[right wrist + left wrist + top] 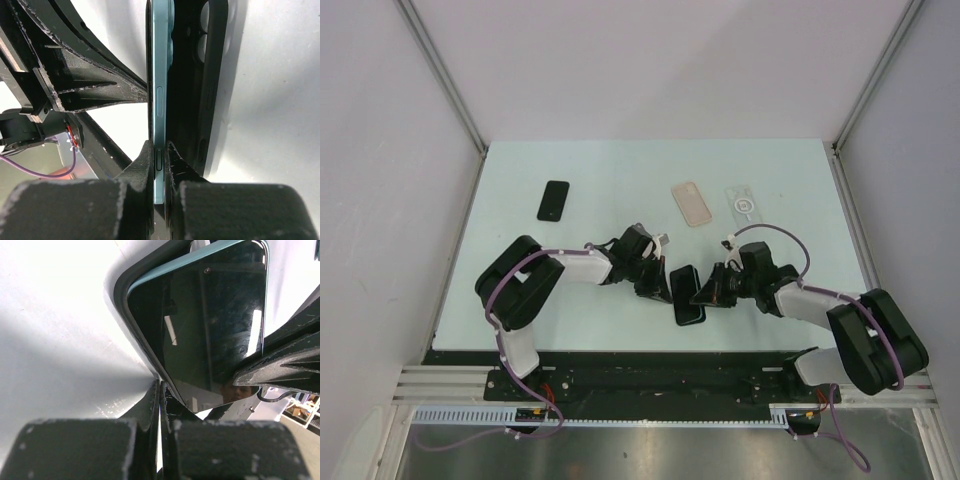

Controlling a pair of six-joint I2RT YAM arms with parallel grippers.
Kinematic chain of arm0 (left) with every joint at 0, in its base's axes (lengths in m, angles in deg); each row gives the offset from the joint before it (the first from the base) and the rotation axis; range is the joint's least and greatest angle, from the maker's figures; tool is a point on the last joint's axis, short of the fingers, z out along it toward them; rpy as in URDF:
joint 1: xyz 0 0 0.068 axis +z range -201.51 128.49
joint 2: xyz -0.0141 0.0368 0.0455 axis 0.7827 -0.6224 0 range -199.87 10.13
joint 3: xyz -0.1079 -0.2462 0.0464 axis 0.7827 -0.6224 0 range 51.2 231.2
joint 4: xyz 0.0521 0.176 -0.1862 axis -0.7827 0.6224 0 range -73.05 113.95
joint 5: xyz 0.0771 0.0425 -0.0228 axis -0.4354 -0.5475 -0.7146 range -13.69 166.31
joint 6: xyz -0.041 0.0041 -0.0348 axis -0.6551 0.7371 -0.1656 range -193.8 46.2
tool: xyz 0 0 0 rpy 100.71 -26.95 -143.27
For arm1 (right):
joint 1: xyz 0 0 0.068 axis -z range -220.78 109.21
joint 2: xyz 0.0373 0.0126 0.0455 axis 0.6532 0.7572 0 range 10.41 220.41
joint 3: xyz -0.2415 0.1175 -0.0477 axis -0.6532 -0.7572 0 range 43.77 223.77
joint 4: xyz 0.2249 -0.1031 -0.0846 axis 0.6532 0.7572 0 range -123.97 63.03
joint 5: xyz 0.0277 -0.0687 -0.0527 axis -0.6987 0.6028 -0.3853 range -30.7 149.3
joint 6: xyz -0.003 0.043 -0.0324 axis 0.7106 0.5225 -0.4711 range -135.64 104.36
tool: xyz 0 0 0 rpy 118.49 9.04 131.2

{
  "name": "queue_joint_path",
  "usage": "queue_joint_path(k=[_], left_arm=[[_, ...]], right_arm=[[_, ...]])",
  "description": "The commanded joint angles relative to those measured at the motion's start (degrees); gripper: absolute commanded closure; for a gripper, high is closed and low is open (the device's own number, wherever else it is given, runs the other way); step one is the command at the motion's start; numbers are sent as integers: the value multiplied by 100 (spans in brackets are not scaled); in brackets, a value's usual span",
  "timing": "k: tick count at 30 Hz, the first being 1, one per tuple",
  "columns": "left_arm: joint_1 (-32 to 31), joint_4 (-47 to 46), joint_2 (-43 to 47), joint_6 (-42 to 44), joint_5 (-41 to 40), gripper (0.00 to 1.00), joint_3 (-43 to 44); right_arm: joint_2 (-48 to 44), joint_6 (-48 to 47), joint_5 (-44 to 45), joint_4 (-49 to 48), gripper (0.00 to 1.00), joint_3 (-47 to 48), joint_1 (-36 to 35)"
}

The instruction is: Put the phone into the phone case

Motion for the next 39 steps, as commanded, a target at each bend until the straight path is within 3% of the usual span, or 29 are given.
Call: queue_joint_path(k=[1,6,11,17,18,23,39], left_arm=[[-171,-77,-182,-45,-69,100,-112],[-171,-77,-77,-36,-166,100,-147],[-171,28,169,-10,-219,100,-200],[-171,292,626,8,-508,66,-209],[-171,318,679,-1,-543,54,-200],[-171,494,811,7,-719,40,-51],[-162,538,-67,16,-746,38,556]], right_arm=[[352,179,150,-574,100,-258,-131],[247,223,325,-399,95,-250,-96],[-130,276,562,22,77,-153,-17],[-728,223,1046,1041,61,93,54],[-877,223,1098,1130,60,119,54],[-1300,101,1371,1737,49,339,107],[-519,-506,1134,999,34,401,63]])
